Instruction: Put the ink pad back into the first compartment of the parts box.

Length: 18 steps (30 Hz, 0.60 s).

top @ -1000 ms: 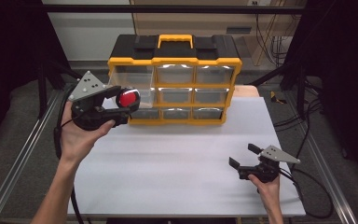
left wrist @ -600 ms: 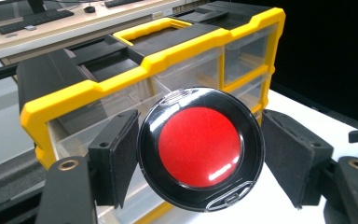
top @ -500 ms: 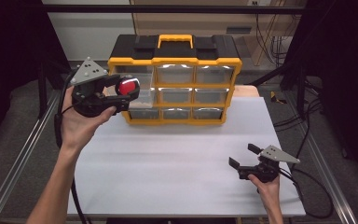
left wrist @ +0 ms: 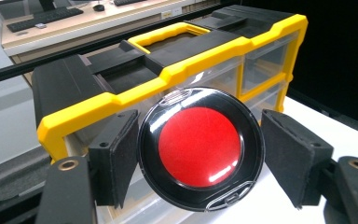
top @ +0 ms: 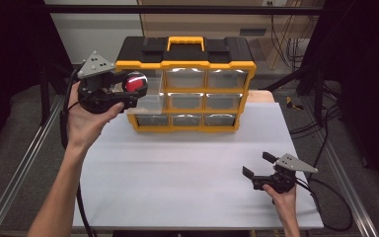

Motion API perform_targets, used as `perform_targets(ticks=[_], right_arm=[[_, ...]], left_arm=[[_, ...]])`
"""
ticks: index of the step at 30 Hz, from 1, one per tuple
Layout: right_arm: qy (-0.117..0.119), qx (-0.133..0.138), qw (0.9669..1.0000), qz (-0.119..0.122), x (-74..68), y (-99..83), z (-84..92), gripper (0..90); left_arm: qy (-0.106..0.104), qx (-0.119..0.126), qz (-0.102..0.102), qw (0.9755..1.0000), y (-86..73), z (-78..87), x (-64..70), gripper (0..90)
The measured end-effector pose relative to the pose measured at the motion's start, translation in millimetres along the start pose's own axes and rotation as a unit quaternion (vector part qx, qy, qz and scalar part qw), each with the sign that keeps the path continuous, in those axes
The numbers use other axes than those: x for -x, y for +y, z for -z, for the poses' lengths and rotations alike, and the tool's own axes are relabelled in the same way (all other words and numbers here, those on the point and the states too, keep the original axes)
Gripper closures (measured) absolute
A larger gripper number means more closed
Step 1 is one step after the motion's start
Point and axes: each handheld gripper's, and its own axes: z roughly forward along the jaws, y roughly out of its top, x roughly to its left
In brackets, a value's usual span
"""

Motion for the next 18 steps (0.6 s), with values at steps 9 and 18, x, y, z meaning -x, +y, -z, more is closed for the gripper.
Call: perform_targets(ticks=[9, 18], right_arm=[[-0.001, 0.001, 1.0, 0.0, -0.1, 0.1, 0.1, 1.1], [-0.001, 0.0, 1.0, 0.0, 0.0, 0.0, 0.0, 1.0]], left_arm=[[0.013, -0.01, -0.002, 0.9999, 4.4, -11.4, -8.8, 29.7], [0.018, -0.015, 0.002, 0.9997, 4.4, -21.8, -17.7, 29.7]])
